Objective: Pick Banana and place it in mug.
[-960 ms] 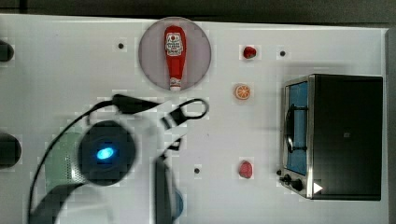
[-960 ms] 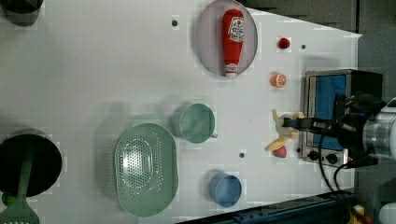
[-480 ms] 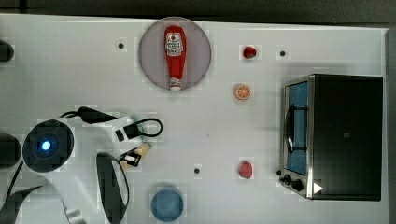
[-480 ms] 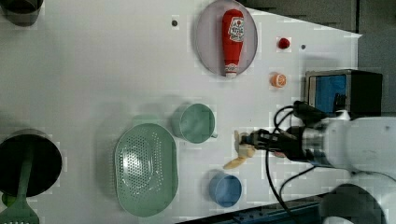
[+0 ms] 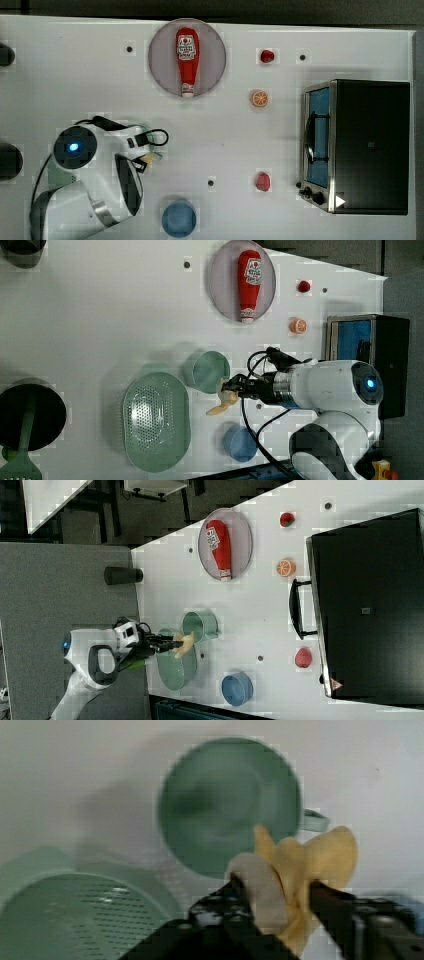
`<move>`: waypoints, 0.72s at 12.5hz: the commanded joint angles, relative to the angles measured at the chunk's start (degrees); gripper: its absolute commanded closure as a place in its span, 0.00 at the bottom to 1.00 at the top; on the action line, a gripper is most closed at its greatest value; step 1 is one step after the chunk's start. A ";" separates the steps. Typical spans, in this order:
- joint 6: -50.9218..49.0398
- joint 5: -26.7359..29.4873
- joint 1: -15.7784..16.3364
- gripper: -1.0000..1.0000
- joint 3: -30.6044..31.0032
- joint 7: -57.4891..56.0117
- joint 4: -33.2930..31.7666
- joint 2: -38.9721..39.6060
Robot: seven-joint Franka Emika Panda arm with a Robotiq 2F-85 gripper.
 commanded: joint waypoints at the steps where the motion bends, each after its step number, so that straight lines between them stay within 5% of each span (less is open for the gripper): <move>1: 2.01 1.64 -0.68 0.22 -0.41 3.84 -0.99 -0.72; 3: 1.99 1.64 -0.70 0.00 -0.40 3.84 -1.15 -0.68; 9: 2.26 1.64 -1.92 0.00 -4.05 3.84 1.61 -3.18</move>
